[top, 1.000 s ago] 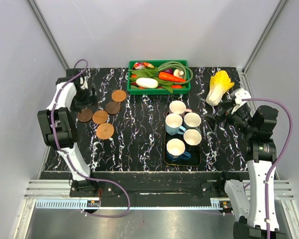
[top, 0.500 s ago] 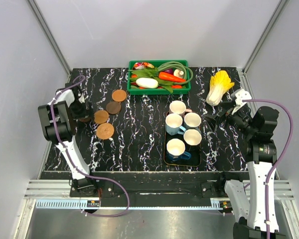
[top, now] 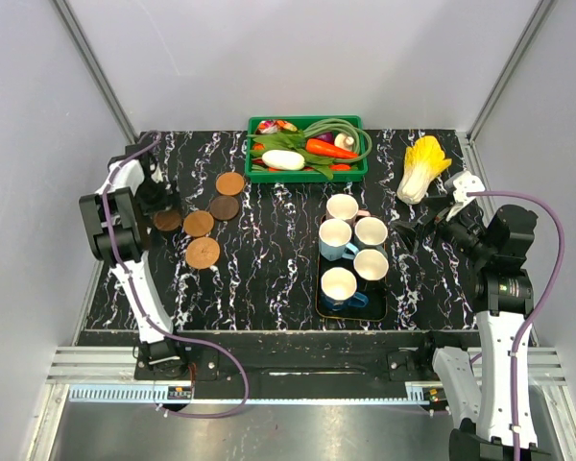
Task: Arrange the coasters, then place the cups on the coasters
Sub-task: Move the coaster to the center of the board.
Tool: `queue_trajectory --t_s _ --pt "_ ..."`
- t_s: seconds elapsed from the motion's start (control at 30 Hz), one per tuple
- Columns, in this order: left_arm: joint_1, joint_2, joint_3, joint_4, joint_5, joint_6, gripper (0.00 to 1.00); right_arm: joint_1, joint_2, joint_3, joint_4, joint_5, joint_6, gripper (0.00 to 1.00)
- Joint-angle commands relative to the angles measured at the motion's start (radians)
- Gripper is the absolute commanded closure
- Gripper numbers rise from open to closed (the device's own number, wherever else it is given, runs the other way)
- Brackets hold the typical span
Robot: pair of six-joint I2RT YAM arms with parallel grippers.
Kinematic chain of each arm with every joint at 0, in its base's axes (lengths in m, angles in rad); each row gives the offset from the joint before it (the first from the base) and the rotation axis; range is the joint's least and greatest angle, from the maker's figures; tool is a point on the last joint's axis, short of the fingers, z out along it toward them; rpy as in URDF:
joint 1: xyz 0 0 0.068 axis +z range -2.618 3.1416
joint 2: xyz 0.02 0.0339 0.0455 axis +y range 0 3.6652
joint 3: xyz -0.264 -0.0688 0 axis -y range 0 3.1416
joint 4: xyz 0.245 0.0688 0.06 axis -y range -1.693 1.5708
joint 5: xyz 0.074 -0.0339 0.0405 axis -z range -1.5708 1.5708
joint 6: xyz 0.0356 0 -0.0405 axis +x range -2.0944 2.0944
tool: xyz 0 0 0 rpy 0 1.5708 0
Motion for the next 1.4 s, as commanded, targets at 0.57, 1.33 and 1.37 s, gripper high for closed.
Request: queue_trajectory --t_s 0.57,1.33,1.37 --pt "-0.135 0.252 0.462 -0.084 0.042 -0.088 0.04 -0.006 0.012 0.002 0.023 0.011 0.005 0.0" --pt "-0.227 -0.155 0.03 0.086 0.179 0.131 0.01 -0.005 0.002 0.003 0.02 0.008 0.004 0.0" --pt "-0.23 -0.159 0.0 0.096 0.163 0.139 0.01 -0.006 0.001 0.005 0.02 0.005 0.004 0.0"
